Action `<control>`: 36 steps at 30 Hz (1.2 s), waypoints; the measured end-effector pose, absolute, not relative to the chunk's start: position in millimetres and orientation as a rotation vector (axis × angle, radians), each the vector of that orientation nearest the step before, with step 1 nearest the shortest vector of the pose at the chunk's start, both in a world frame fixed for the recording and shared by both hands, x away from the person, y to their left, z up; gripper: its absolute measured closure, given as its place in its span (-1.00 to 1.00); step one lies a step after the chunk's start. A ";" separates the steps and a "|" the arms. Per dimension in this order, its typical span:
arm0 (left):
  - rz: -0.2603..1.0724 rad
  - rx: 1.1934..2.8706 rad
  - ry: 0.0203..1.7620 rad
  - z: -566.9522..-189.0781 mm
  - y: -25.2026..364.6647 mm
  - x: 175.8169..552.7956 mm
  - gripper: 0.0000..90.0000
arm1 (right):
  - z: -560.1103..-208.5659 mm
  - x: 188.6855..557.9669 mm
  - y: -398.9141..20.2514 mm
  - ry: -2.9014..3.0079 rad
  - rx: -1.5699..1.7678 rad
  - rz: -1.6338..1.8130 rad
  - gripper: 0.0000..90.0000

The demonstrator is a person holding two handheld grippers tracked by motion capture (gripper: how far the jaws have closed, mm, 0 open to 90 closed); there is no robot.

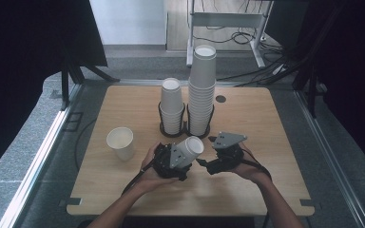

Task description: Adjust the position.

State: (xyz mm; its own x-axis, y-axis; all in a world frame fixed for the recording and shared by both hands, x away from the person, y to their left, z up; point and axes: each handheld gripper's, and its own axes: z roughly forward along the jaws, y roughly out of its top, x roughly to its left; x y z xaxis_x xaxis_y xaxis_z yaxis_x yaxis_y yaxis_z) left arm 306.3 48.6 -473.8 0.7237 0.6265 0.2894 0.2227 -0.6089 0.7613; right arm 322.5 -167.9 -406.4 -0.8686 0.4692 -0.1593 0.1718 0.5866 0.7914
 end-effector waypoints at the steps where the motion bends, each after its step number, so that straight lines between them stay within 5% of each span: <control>1: 0.726 2.195 0.634 -473.9 47.0 306.5 -0.78 | -405.3 324.2 -166.7 2.492 0.500 1.146 -0.71; 36: 0.948 2.334 0.400 -481.5 8.8 299.6 -0.78 | -409.5 366.3 -119.2 3.044 0.215 0.523 -0.61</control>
State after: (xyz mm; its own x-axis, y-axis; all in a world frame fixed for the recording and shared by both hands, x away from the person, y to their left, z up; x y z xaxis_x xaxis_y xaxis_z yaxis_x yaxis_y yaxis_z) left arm 299.6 8.8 -481.5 0.7020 0.4696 0.5354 0.0553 -0.7855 0.6164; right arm 366.3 -119.2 -409.5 -0.9893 0.1440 -0.0216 0.1285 0.9333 0.3354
